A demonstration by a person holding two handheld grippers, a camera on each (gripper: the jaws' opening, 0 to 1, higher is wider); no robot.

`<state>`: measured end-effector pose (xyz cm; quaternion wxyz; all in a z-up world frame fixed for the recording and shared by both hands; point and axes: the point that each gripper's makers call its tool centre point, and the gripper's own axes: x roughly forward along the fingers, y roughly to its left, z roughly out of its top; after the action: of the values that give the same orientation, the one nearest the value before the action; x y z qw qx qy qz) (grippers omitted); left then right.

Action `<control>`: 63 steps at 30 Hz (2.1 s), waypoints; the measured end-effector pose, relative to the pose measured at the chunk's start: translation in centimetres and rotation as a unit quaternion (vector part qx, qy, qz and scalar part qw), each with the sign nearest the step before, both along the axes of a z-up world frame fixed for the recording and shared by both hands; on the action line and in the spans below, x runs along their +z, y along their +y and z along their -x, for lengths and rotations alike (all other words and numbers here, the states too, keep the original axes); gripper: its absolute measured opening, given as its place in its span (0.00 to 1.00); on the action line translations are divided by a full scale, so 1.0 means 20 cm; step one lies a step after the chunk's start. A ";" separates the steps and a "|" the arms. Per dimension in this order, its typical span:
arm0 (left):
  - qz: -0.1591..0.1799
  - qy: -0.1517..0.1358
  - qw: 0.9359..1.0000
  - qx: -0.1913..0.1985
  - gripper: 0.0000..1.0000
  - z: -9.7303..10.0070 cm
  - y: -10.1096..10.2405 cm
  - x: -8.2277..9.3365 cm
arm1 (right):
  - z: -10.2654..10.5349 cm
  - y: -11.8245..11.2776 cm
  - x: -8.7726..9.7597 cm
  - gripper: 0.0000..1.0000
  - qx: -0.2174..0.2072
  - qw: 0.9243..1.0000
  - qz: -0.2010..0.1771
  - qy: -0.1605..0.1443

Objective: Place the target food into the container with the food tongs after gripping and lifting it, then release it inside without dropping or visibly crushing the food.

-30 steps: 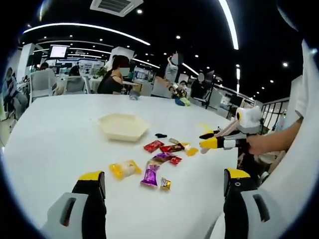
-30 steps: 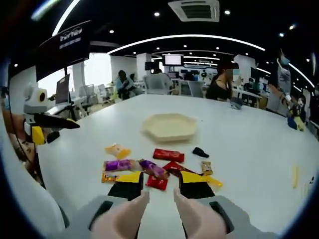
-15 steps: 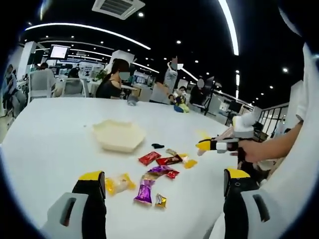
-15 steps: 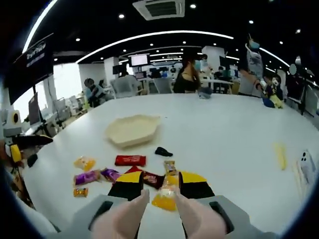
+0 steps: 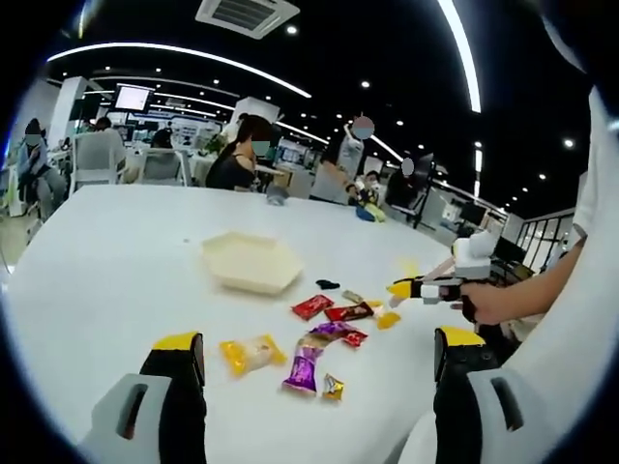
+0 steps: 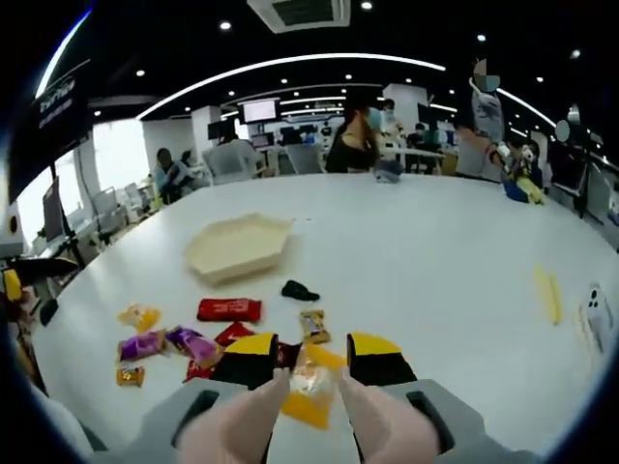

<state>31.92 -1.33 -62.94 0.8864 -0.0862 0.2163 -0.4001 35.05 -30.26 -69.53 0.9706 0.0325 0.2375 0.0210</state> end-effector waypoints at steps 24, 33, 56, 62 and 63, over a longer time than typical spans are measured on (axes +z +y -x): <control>0.009 0.016 1.000 0.018 0.98 -0.08 0.04 0.00 | -0.02 0.02 -0.13 0.29 -0.044 0.998 -0.029 0.034; 0.008 0.020 1.000 0.015 0.96 -0.12 0.04 0.00 | -0.07 0.03 -0.13 0.29 -0.058 0.997 -0.038 0.030; 0.000 0.026 1.000 0.012 0.91 -0.14 0.06 -0.01 | -0.15 0.08 -0.16 0.19 -0.034 0.998 0.003 0.044; -0.001 0.024 1.000 0.007 0.92 -0.13 0.06 0.00 | -0.13 0.06 -0.16 0.20 -0.034 0.998 -0.006 0.052; -0.001 0.024 1.000 0.006 0.92 -0.12 0.06 0.00 | -0.12 0.06 -0.16 0.20 -0.033 0.998 -0.007 0.053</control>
<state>34.38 -0.22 -62.86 0.8834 -0.0964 0.2372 -0.3925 37.49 -29.06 -72.68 0.9567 0.0480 0.2870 -0.0110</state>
